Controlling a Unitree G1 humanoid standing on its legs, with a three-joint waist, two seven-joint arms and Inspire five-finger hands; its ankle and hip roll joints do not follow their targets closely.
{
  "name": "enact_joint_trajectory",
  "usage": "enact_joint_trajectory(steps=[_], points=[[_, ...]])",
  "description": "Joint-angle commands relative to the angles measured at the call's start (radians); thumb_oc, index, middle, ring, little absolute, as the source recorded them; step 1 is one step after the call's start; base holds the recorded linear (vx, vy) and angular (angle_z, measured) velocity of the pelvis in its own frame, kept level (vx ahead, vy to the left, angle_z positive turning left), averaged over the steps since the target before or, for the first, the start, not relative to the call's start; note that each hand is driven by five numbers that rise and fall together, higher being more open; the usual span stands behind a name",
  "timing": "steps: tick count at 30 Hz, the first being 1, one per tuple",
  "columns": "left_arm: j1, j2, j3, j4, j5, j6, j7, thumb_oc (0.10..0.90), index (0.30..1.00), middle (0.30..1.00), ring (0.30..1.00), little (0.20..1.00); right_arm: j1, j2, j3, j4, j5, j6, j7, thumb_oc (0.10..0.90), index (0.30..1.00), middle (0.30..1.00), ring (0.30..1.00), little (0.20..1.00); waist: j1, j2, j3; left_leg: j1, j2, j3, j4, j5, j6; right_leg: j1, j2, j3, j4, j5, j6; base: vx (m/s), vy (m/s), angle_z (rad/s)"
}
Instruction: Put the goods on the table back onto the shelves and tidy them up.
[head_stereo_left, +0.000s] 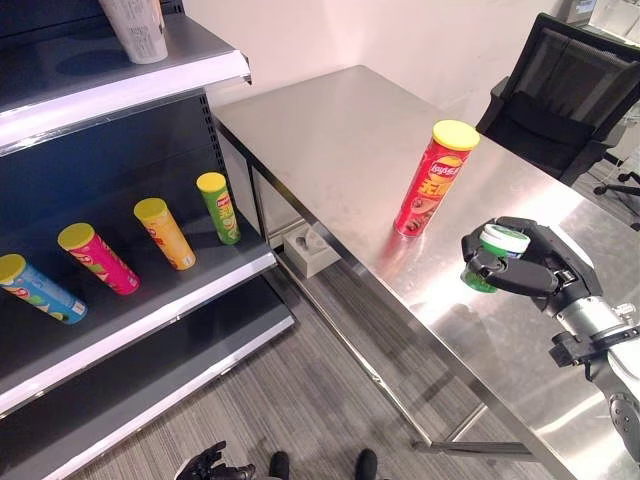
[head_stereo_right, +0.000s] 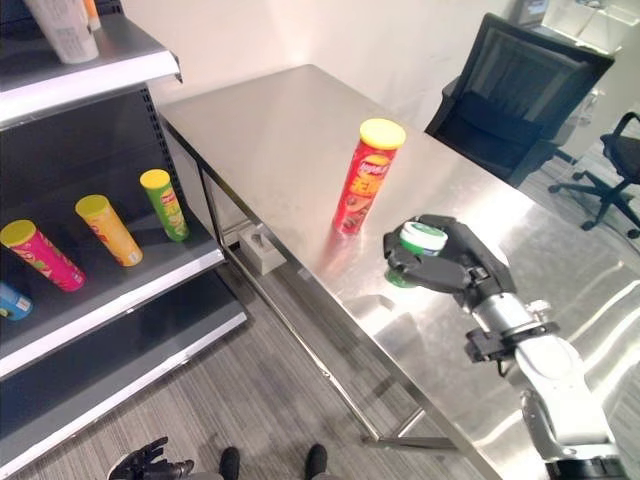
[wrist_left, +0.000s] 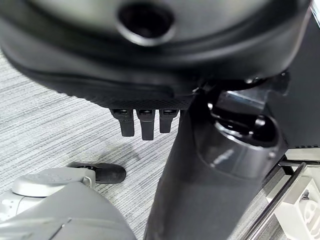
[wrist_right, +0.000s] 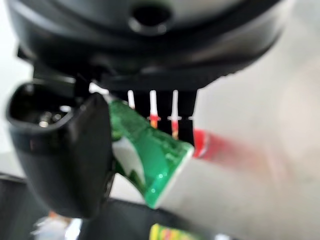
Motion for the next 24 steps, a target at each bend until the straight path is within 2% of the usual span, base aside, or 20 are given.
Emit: enact_joint_trajectory(steps=[1, 3, 4, 6, 7, 8, 9, 10, 11, 14, 15, 16, 17, 21, 23, 24], points=[[-0.03, 0.055, -0.04, 0.02, 0.017, -0.032, -0.005, 0.8, 0.9, 0.9, 0.9, 0.9, -0.22, -0.009, 0.005, -0.079, 0.045, -0.139, -0.021, 0.4, 0.3, 0.3, 0.3, 0.3, 0.045, -0.021, -0.075, -0.012, 0.076, 0.023, 0.006, -0.05, -0.07, 0.05, -0.037, 0.004, 0.007, -0.097, 0.061, -0.04, -0.148, 0.02], [-0.028, 0.054, -0.041, 0.012, 0.012, -0.032, -0.002, 0.8, 0.9, 0.9, 0.9, 0.9, -0.257, -0.003, 0.028, -0.088, 0.029, -0.15, -0.035, 0.4, 0.3, 0.3, 0.3, 0.3, 0.047, -0.019, -0.075, -0.016, 0.081, 0.017, 0.006, -0.046, -0.074, 0.05, -0.028, 0.005, 0.007, -0.101, 0.056, -0.04, -0.112, 0.02], [-0.036, 0.051, -0.058, -0.005, -0.007, -0.034, 0.013, 0.8, 0.9, 0.9, 0.9, 0.9, -0.352, 0.002, 0.097, -0.083, -0.017, -0.17, -0.076, 0.4, 0.3, 0.3, 0.3, 0.3, 0.066, -0.016, -0.07, -0.028, 0.092, -0.001, 0.006, -0.03, -0.079, 0.049, -0.012, 0.012, 0.007, -0.111, 0.046, -0.07, -0.115, 0.12], [-0.039, 0.05, -0.064, -0.023, -0.031, -0.035, 0.025, 0.8, 0.9, 0.9, 0.9, 0.9, -0.416, 0.018, 0.127, -0.079, -0.035, -0.183, -0.106, 0.4, 0.3, 0.3, 0.3, 0.3, 0.083, -0.013, -0.056, -0.048, 0.098, -0.029, 0.006, -0.011, -0.086, 0.049, 0.001, 0.009, 0.007, -0.121, 0.036, -0.08, -0.117, 0.21], [-0.039, 0.05, -0.062, -0.023, -0.031, -0.035, 0.026, 0.8, 0.9, 0.9, 0.9, 0.9, -0.419, 0.018, 0.129, -0.077, -0.036, -0.183, -0.107, 0.4, 0.3, 0.3, 0.3, 0.3, 0.079, -0.013, -0.055, -0.049, 0.098, -0.032, 0.006, -0.01, -0.086, 0.05, 0.001, 0.006, 0.007, -0.121, 0.035, -0.22, -0.108, 0.54], [-0.056, 0.043, -0.08, -0.06, -0.075, -0.035, 0.047, 0.8, 0.9, 0.9, 0.9, 0.9, -0.461, 0.015, 0.129, -0.051, -0.1, -0.216, -0.185, 0.4, 0.3, 0.3, 0.3, 0.3, 0.103, -0.022, -0.001, -0.171, 0.103, 0.0, 0.135, 0.008, -0.104, 0.06, -0.014, -0.069, 0.007, -0.132, 0.023, -0.25, -0.057, 0.88], [-0.062, 0.037, -0.081, -0.06, -0.081, -0.033, 0.051, 0.8, 0.9, 0.9, 0.9, 0.9, -0.469, 0.016, 0.128, -0.049, -0.126, -0.223, -0.208, 0.4, 0.3, 0.3, 0.3, 0.3, 0.1, -0.023, 0.005, -0.191, 0.134, 0.076, 0.157, 0.016, -0.102, 0.062, -0.023, -0.11, 0.007, -0.132, 0.023, -0.27, -0.027, 1.65], [-0.059, 0.029, -0.082, -0.061, -0.088, -0.031, 0.05, 0.8, 0.9, 0.9, 0.9, 0.9, -0.481, 0.027, 0.135, -0.046, -0.137, -0.226, -0.226, 0.4, 0.3, 0.3, 0.3, 0.3, 0.103, -0.021, 0.007, -0.191, 0.166, 0.124, 0.17, 0.02, -0.104, 0.068, -0.028, -0.132, 0.007, -0.133, 0.025, -0.07, 0.066, 2.04], [-0.056, 0.024, -0.079, -0.053, -0.083, -0.028, 0.049, 0.8, 0.9, 0.9, 0.9, 0.9, -0.488, 0.038, 0.141, -0.047, -0.152, -0.223, -0.236, 0.4, 0.3, 0.3, 0.3, 0.3, 0.106, -0.02, 0.002, -0.19, 0.183, 0.138, 0.172, 0.027, -0.105, 0.069, -0.033, -0.146, 0.007, -0.129, 0.028, 0.01, 0.099, 2.09], [-0.049, 0.024, -0.077, -0.018, -0.054, -0.029, 0.053, 0.8, 0.9, 0.9, 0.9, 0.9, -0.525, 0.05, 0.162, -0.066, -0.183, -0.213, -0.243, 0.4, 0.3, 0.3, 0.3, 0.3, 0.107, -0.013, -0.007, -0.153, 0.221, 0.125, 0.164, 0.02, -0.126, 0.088, -0.067, -0.188, 0.007, -0.11, 0.048, 0.04, 0.213, 0.72], [-0.042, 0.018, -0.094, -0.002, -0.039, -0.023, 0.047, 0.8, 0.9, 0.9, 0.9, 0.9, -0.552, 0.064, 0.177, -0.082, -0.175, -0.21, -0.241, 0.4, 0.3, 0.3, 0.3, 0.3, 0.107, 0.007, -0.031, -0.122, 0.205, 0.109, 0.107, 0.013, -0.123, 0.086, -0.088, -0.198, 0.007, -0.098, 0.06, 0.03, 0.271, 0.41], [-0.042, 0.018, -0.094, -0.002, -0.039, -0.023, 0.047, 0.8, 0.9, 0.9, 0.9, 0.9, -0.552, 0.064, 0.177, -0.082, -0.175, -0.21, -0.241, 0.4, 0.3, 0.3, 0.3, 0.3, 0.107, 0.007, -0.032, -0.123, 0.204, 0.109, 0.106, 0.014, -0.123, 0.085, -0.089, -0.199, 0.007, -0.098, 0.06, 0.09, 0.564, 0.32], [-0.044, 0.023, -0.125, 0.017, 0.003, -0.021, 0.043, 0.8, 0.9, 0.9, 0.9, 0.9, -0.607, 0.106, 0.21, -0.075, -0.171, -0.211, -0.26, 0.4, 0.3, 0.3, 0.3, 0.3, 0.118, 0.023, -0.065, -0.091, 0.145, 0.1, 0.038, -0.004, -0.113, 0.077, -0.15, -0.22, 0.009, -0.063, 0.085, 0.08, 0.534, 0.31], [-0.052, 0.037, -0.14, 0.024, 0.029, -0.023, 0.046, 0.8, 0.9, 0.9, 0.9, 0.9, -0.681, 0.179, 0.253, -0.044, -0.18, -0.218, -0.296, 0.4, 0.3, 0.3, 0.3, 0.3, 0.133, 0.022, -0.082, -0.073, 0.049, 0.095, 0.02, -0.039, -0.064, 0.066, -0.242, -0.222, 0.048, -0.028, 0.109, 0.07, 0.407, 0.29], [-0.053, 0.041, -0.137, 0.028, 0.032, -0.021, 0.049, 0.8, 0.9, 0.9, 0.9, 0.9, -0.694, 0.21, 0.262, -0.047, -0.184, -0.216, -0.301, 0.4, 0.3, 0.3, 0.3, 0.3, 0.138, 0.021, -0.077, -0.062, 0.03, 0.096, 0.018, -0.052, -0.052, 0.055, -0.264, -0.213, 0.084, -0.026, 0.112, 0.03, 0.216, 0.17], [-0.058, 0.046, -0.132, 0.034, 0.036, -0.019, 0.056, 0.8, 0.9, 0.9, 0.9, 0.9, -0.721, 0.245, 0.282, -0.059, -0.197, -0.215, -0.309, 0.4, 0.3, 0.3, 0.3, 0.3, 0.14, 0.025, -0.07, -0.053, 0.015, 0.104, 0.009, -0.051, -0.036, 0.028, -0.286, -0.199, 0.134, -0.003, 0.113, 0.0, 0.181, 0.22]])
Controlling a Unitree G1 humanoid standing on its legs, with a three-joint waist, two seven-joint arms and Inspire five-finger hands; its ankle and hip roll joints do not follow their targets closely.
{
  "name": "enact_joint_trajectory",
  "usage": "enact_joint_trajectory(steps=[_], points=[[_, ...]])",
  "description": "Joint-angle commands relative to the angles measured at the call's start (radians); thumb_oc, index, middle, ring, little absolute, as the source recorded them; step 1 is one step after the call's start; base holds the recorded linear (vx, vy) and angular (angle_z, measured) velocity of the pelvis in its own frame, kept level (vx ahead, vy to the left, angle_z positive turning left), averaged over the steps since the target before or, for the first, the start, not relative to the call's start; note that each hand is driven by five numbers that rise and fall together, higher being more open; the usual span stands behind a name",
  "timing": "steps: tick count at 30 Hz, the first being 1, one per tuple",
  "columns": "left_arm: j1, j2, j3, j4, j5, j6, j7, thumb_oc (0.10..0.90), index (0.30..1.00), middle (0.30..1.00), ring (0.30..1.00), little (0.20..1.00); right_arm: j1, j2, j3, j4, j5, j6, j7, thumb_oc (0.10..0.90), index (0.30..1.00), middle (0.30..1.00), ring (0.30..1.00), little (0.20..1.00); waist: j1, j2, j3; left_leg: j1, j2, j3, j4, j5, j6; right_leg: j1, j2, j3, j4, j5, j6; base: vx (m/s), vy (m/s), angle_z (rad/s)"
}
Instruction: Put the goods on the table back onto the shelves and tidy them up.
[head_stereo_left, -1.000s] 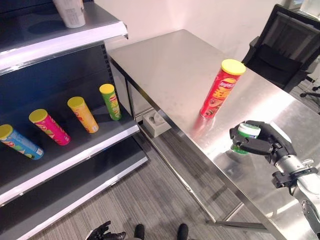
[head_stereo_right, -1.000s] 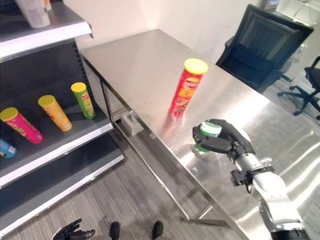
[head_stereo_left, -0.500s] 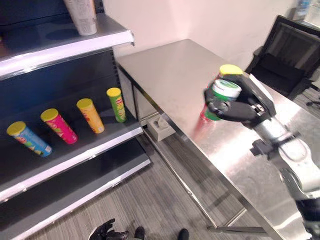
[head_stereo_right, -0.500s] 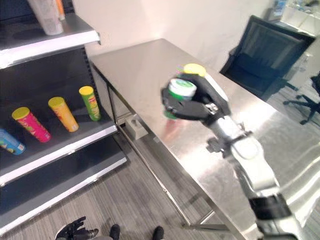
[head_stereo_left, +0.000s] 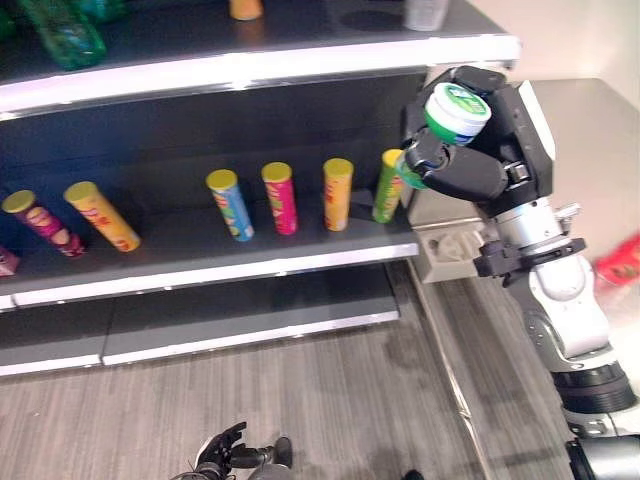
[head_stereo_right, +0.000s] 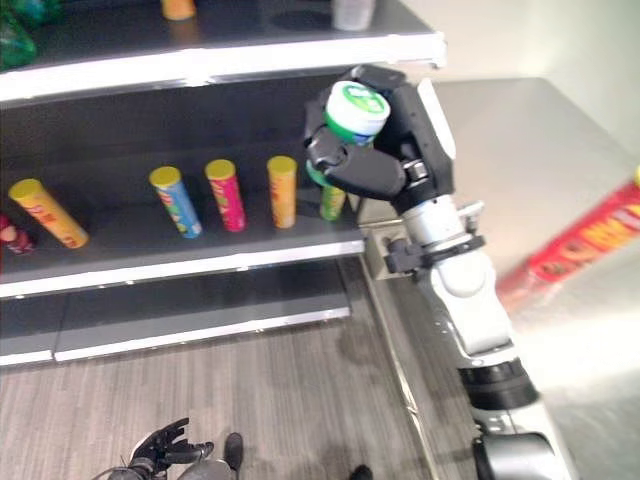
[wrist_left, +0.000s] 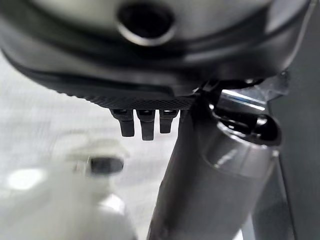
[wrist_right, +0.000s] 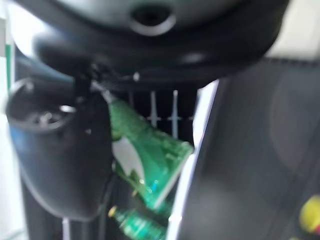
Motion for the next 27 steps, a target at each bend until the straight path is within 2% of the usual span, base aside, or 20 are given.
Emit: enact_joint_trajectory(steps=[1, 2, 4, 5, 6, 7, 8, 9, 14, 18, 23, 24, 25, 27], points=[[0.022, 0.058, -0.045, 0.024, 0.034, -0.015, 0.014, 0.8, 0.9, 0.9, 0.9, 0.9, -0.163, -0.022, -0.021, -0.056, -0.004, -0.092, -0.052, 0.4, 0.3, 0.3, 0.3, 0.3, 0.021, 0.006, -0.089, -0.046, 0.04, -0.024, 0.007, -0.072, -0.005, -0.042, 0.002, 0.095, 0.116, -0.071, 0.091, 0.0, 0.213, 0.2], [0.02, 0.061, -0.046, 0.021, 0.032, -0.015, 0.014, 0.8, 0.9, 0.9, 0.9, 0.9, -0.174, -0.022, -0.012, -0.056, -0.006, -0.091, -0.052, 0.4, 0.3, 0.3, 0.3, 0.3, 0.017, 0.008, -0.086, -0.045, 0.039, -0.028, 0.006, -0.072, -0.001, -0.059, 0.025, 0.131, 0.128, -0.08, 0.085, 0.0, 0.114, 0.08], [0.018, 0.068, -0.051, 0.006, 0.02, -0.017, 0.015, 0.8, 0.9, 0.9, 0.9, 0.9, -0.217, -0.04, 0.014, -0.048, 0.003, -0.092, -0.054, 0.4, 0.3, 0.3, 0.3, 0.3, 0.009, 0.015, -0.079, -0.039, 0.032, -0.041, 0.004, -0.068, 0.008, -0.093, 0.106, 0.228, 0.124, -0.121, 0.066, 0.01, 0.072, 0.06], [0.018, 0.067, -0.05, 0.006, 0.02, -0.017, 0.015, 0.8, 0.9, 0.9, 0.9, 0.9, -0.219, -0.041, 0.015, -0.046, 0.003, -0.093, -0.054, 0.4, 0.3, 0.3, 0.3, 0.3, 0.009, 0.015, -0.081, -0.043, 0.032, -0.04, 0.004, -0.065, 0.008, -0.097, 0.107, 0.229, 0.122, -0.117, 0.065, 0.02, 0.035, 0.1], [0.013, 0.072, -0.051, -0.002, 0.004, -0.017, 0.016, 0.8, 0.9, 0.9, 0.9, 0.9, -0.273, -0.07, 0.04, -0.03, 0.01, -0.094, -0.063, 0.4, 0.3, 0.3, 0.3, 0.3, 0.004, 0.012, -0.073, -0.042, 0.019, -0.06, 0.004, -0.057, 0.016, -0.123, 0.185, 0.297, 0.097, -0.139, 0.052, 0.01, 0.016, 0.16], [0.012, 0.071, -0.051, -0.002, 0.004, -0.017, 0.016, 0.8, 0.9, 0.9, 0.9, 0.9, -0.276, -0.07, 0.042, -0.027, 0.011, -0.095, -0.063, 0.4, 0.3, 0.3, 0.3, 0.3, 0.005, 0.014, -0.073, -0.042, 0.021, -0.058, 0.004, -0.058, 0.015, -0.122, 0.187, 0.299, 0.096, -0.139, 0.051, 0.05, 0.005, 0.2], [0.0, 0.073, -0.062, -0.002, 0.004, -0.018, 0.014, 0.8, 0.9, 0.9, 0.9, 0.9, -0.307, -0.093, 0.053, -0.002, 0.002, -0.096, -0.082, 0.4, 0.3, 0.3, 0.3, 0.3, -0.004, 0.005, -0.065, -0.04, 0.008, -0.084, 0.007, -0.056, 0.02, -0.115, 0.232, 0.374, 0.067, -0.154, 0.041, 0.06, -0.03, 0.34], [-0.002, 0.073, -0.066, -0.001, -0.001, -0.017, 0.018, 0.8, 0.9, 0.9, 0.9, 0.9, -0.33, -0.098, 0.06, -0.001, 0.006, -0.098, -0.089, 0.4, 0.3, 0.3, 0.3, 0.3, -0.005, -0.002, -0.067, -0.04, 0.001, -0.096, 0.008, -0.056, 0.021, -0.104, 0.247, 0.406, 0.048, -0.15, 0.037, 0.09, -0.06, 0.59], [0.012, 0.048, -0.063, 0.006, -0.037, -0.005, 0.026, 0.8, 0.9, 0.9, 0.9, 0.9, -0.393, -0.1, 0.105, 0.024, -0.024, -0.081, -0.105, 0.4, 0.3, 0.3, 0.3, 0.3, 0.009, -0.015, -0.091, -0.017, 0.012, -0.124, 0.005, -0.066, 0.011, -0.035, 0.257, 0.384, -0.019, -0.14, 0.034, 0.1, -0.082, 0.31], [0.014, 0.04, -0.089, 0.013, -0.044, 0.004, 0.03, 0.8, 0.9, 0.9, 0.9, 0.9, -0.487, -0.1, 0.156, 0.099, -0.034, -0.061, -0.127, 0.4, 0.3, 0.3, 0.3, 0.3, 0.027, -0.034, -0.11, -0.006, 0.025, -0.159, 0.005, -0.066, -0.002, 0.005, 0.258, 0.339, -0.039, -0.151, 0.03, 0.12, -0.106, 0.27], [0.008, 0.058, -0.099, 0.017, -0.067, 0.004, 0.041, 0.8, 0.9, 0.9, 0.9, 0.9, -0.64, -0.091, 0.24, 0.275, -0.04, -0.04, -0.149, 0.4, 0.3, 0.3, 0.3, 0.3, 0.049, -0.055, -0.123, -0.009, 0.027, -0.186, 0.006, -0.063, -0.01, 0.028, 0.254, 0.293, -0.039, -0.167, 0.028, 0.06, -0.067, 0.38], [0.006, 0.067, -0.106, 0.015, -0.083, 0.001, 0.045, 0.8, 0.9, 0.9, 0.9, 0.9, -0.695, -0.097, 0.273, 0.382, -0.035, -0.033, -0.16, 0.4, 0.3, 0.3, 0.3, 0.3, 0.065, -0.064, -0.129, -0.011, 0.026, -0.199, 0.005, -0.061, -0.013, 0.036, 0.252, 0.272, -0.037, -0.171, 0.029, 0.04, -0.032, 0.26], [0.005, 0.066, -0.106, 0.015, -0.083, 0.001, 0.045, 0.8, 0.9, 0.9, 0.9, 0.9, -0.699, -0.097, 0.275, 0.386, -0.034, -0.035, -0.159, 0.4, 0.3, 0.3, 0.3, 0.3, 0.063, -0.064, -0.129, -0.012, 0.026, -0.201, 0.005, -0.061, -0.013, 0.036, 0.252, 0.271, -0.037, -0.172, 0.029, 0.06, -0.059, 0.3], [-0.004, 0.078, -0.122, 0.016, -0.095, -0.005, 0.047, 0.8, 0.9, 0.9, 0.9, 0.9, -0.766, -0.11, 0.302, 0.541, -0.018, -0.031, -0.177, 0.4, 0.3, 0.3, 0.3, 0.3, 0.085, -0.074, -0.134, -0.021, 0.02, -0.231, 0.004, -0.056, -0.018, 0.05, 0.244, 0.227, -0.034, -0.177, 0.031, 0.05, -0.045, 0.54]])
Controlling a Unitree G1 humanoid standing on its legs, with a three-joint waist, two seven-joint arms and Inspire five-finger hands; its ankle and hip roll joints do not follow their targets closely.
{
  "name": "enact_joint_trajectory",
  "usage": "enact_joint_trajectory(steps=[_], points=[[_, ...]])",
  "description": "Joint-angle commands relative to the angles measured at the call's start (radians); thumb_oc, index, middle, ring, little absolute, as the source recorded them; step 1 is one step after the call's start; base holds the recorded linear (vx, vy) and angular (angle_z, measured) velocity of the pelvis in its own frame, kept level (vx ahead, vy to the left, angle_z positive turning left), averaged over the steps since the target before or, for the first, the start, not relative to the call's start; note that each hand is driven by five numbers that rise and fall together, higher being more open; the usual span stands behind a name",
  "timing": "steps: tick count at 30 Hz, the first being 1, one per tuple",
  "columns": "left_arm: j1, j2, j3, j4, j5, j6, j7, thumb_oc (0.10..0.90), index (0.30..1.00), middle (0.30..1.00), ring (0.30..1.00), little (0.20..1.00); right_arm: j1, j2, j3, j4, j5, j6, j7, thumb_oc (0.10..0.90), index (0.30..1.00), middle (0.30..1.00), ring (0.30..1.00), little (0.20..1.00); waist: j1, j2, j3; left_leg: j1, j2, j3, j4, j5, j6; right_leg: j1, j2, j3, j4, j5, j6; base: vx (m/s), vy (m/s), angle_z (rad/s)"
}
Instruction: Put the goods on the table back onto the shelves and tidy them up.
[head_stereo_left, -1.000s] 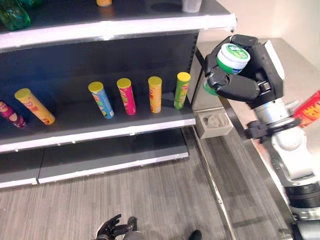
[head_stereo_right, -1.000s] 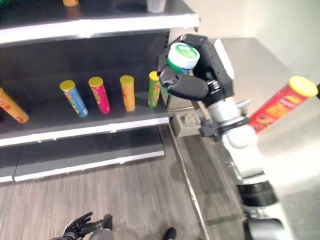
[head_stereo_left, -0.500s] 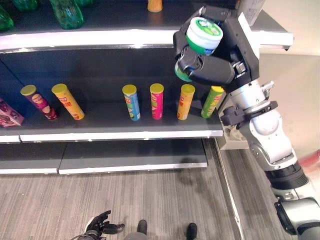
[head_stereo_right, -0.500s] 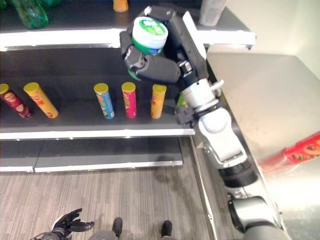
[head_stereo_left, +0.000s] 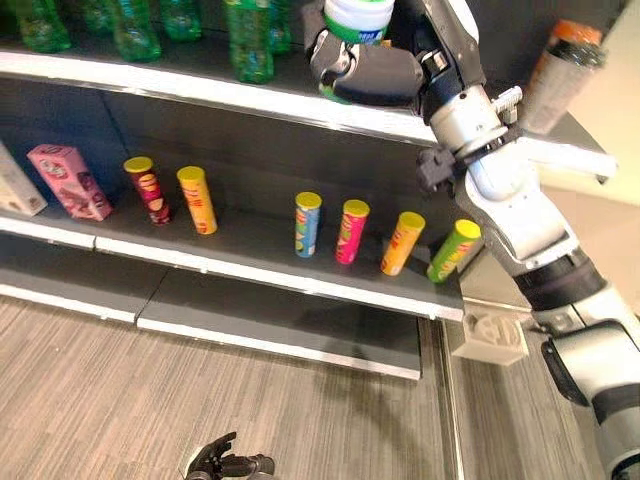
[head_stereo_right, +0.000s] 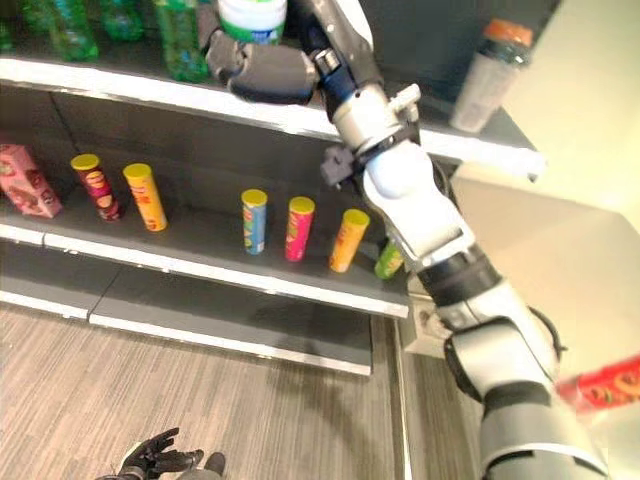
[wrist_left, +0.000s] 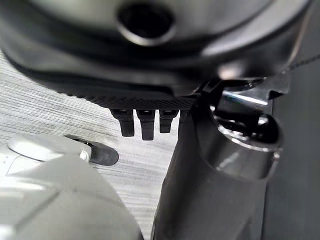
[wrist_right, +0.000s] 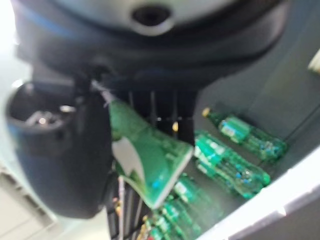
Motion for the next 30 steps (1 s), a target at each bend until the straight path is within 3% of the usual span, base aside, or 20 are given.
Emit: enact_joint_trajectory(steps=[1, 8, 13, 30], points=[[-0.039, 0.059, -0.081, 0.037, -0.036, -0.029, 0.02, 0.8, 0.9, 0.9, 0.9, 0.9, -0.143, -0.07, -0.015, 0.042, 0.029, -0.04, -0.084, 0.4, 0.3, 0.3, 0.3, 0.3, 0.008, -0.01, -0.041, -0.013, -0.062, 0.025, 0.004, -0.075, 0.029, 0.039, -0.043, -0.072, 0.016, -0.077, 0.039, 0.04, -0.037, 0.66], [-0.036, 0.073, -0.094, 0.08, -0.031, -0.028, 0.025, 0.8, 0.9, 0.9, 0.9, 0.9, -0.228, -0.135, 0.0, 0.345, 0.053, -0.015, -0.121, 0.4, 0.3, 0.3, 0.3, 0.3, 0.046, -0.02, -0.041, -0.047, -0.079, -0.034, 0.004, -0.059, 0.019, 0.055, -0.061, -0.166, 0.02, -0.082, 0.046, 0.03, -0.03, 0.48], [-0.028, 0.075, -0.095, 0.097, -0.024, -0.025, 0.025, 0.8, 0.9, 0.9, 0.9, 0.9, -0.235, -0.148, -0.011, 0.409, 0.07, -0.009, -0.127, 0.4, 0.3, 0.3, 0.3, 0.3, 0.05, -0.02, -0.042, -0.06, -0.084, -0.046, 0.004, -0.058, 0.017, 0.055, -0.065, -0.188, 0.015, -0.08, 0.046, 0.0, -0.007, 0.16], [-0.022, 0.097, -0.104, 0.031, -0.006, -0.036, 0.033, 0.8, 0.9, 0.9, 0.9, 0.9, -0.221, -0.136, 0.003, 0.551, 0.003, 0.024, -0.154, 0.4, 0.3, 0.3, 0.3, 0.3, 0.021, -0.01, -0.036, -0.069, -0.084, -0.004, 0.004, -0.069, 0.022, 0.03, -0.071, -0.162, 0.008, -0.067, 0.055, 0.0, 0.006, -0.03]])
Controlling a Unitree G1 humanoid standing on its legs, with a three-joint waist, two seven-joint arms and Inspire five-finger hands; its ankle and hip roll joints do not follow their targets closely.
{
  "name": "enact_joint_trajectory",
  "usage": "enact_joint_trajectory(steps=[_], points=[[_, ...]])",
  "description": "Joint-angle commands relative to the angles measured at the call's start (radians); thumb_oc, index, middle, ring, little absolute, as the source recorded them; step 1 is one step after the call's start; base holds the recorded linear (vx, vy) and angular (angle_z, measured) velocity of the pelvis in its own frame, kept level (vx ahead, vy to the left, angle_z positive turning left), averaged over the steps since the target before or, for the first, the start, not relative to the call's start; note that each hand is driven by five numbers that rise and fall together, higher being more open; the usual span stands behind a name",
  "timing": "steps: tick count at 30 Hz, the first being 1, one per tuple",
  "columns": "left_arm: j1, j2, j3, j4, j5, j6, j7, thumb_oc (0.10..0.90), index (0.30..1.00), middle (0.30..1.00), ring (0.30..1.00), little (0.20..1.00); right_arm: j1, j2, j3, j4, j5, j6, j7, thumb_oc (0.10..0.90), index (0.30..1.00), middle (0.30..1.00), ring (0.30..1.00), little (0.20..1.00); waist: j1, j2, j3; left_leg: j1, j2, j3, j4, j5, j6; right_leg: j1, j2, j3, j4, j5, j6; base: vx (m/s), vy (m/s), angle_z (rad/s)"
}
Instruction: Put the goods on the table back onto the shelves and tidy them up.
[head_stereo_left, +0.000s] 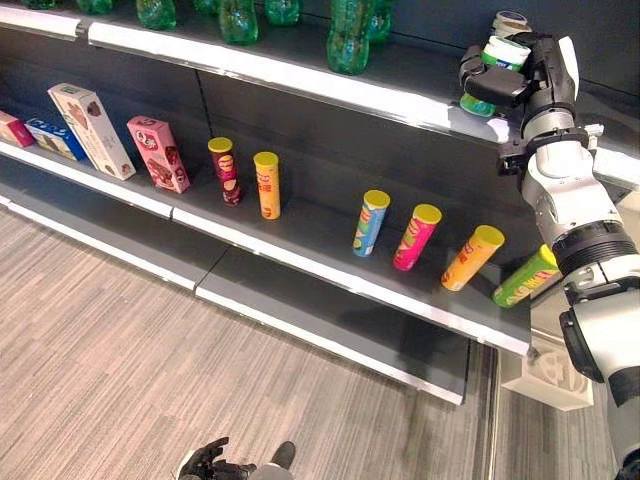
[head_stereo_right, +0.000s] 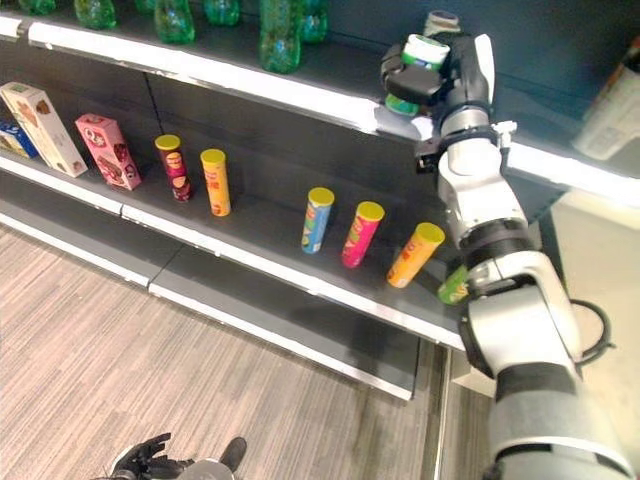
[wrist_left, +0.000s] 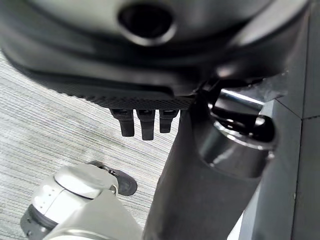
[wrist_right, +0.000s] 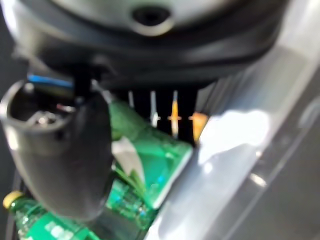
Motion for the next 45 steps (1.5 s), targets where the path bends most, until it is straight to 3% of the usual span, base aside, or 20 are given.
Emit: enact_joint_trajectory(steps=[1, 22, 45], points=[[-0.025, 0.055, -0.039, 0.021, 0.015, -0.034, 0.018, 0.8, 0.9, 0.9, 0.9, 0.9, -0.137, -0.063, 0.048, -0.025, -0.013, -0.054, -0.046, 0.4, 0.3, 0.3, 0.3, 0.3, 0.013, -0.022, -0.035, 0.014, -0.015, 0.121, 0.004, -0.097, 0.005, 0.038, -0.014, -0.013, 0.015, -0.044, 0.029, 0.0, 0.0, 0.0], [-0.036, 0.048, -0.056, 0.029, 0.013, -0.038, 0.036, 0.8, 0.9, 0.9, 0.9, 0.9, -0.168, -0.01, 0.087, 0.14, -0.073, -0.011, -0.051, 0.4, 0.3, 0.3, 0.3, 0.3, 0.022, -0.032, -0.025, 0.007, -0.011, 0.118, 0.004, -0.102, 0.006, 0.028, -0.011, -0.013, 0.015, -0.045, 0.029, 0.0, 0.0, -0.01], [-0.039, 0.053, -0.067, 0.037, 0.014, -0.038, 0.04, 0.8, 0.9, 0.9, 0.9, 0.9, -0.193, -0.017, 0.109, 0.205, -0.078, 0.001, -0.055, 0.4, 0.3, 0.3, 0.3, 0.3, 0.047, -0.042, -0.018, -0.018, -0.022, 0.087, 0.004, -0.094, 0.004, 0.021, -0.015, -0.044, 0.015, -0.043, 0.034, 0.0, 0.002, 0.02]])
